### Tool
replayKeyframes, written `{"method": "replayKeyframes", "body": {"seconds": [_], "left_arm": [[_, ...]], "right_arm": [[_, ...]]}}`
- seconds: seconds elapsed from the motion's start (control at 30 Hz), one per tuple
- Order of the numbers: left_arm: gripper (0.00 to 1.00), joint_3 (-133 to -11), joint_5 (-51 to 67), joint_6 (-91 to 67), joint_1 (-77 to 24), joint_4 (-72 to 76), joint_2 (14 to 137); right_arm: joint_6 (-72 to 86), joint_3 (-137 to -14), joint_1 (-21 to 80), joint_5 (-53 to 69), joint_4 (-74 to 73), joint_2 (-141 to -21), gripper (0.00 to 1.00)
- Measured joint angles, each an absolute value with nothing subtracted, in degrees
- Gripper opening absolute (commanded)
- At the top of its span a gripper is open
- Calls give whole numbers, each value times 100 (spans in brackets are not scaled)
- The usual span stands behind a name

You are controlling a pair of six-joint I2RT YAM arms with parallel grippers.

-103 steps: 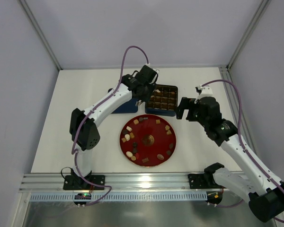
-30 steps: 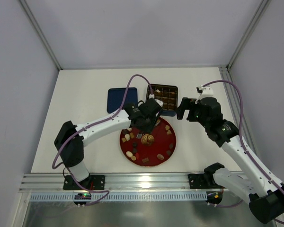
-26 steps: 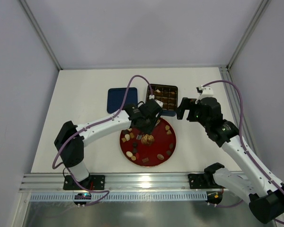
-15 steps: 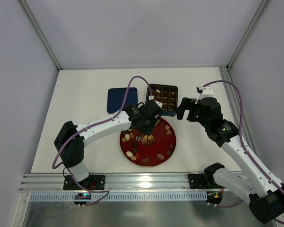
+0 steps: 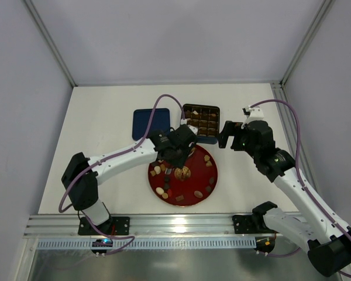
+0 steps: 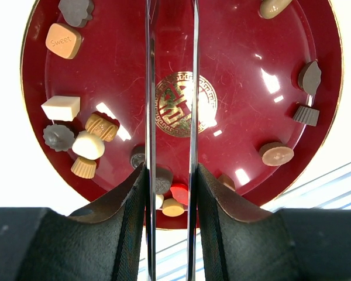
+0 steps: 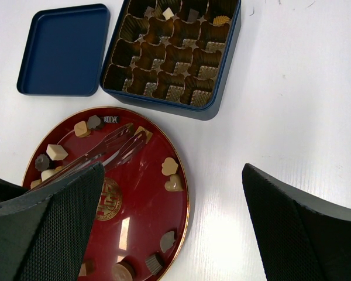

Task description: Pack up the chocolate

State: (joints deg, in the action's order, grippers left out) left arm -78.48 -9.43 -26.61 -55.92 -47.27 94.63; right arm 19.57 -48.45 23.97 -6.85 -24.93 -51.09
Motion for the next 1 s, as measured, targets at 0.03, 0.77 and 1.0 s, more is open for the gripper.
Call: {"method": "replayKeyframes", "body": {"seconds": [0.03, 0.77, 1.0], "left_arm": [[36, -7848, -943, -2661, -5592, -4733, 9456], [40, -8062, -945, -2526, -5592, -4737, 9653], [38, -8068, -945, -2508, -5592, -4737, 9701]], "right_arm": [[1957, -4845, 2397, -685, -2493, -5109, 100], [1957, -4845, 2390, -690, -2499, -5085, 100], [1957, -4842, 2390, -692, -2499, -5085, 100]]}}
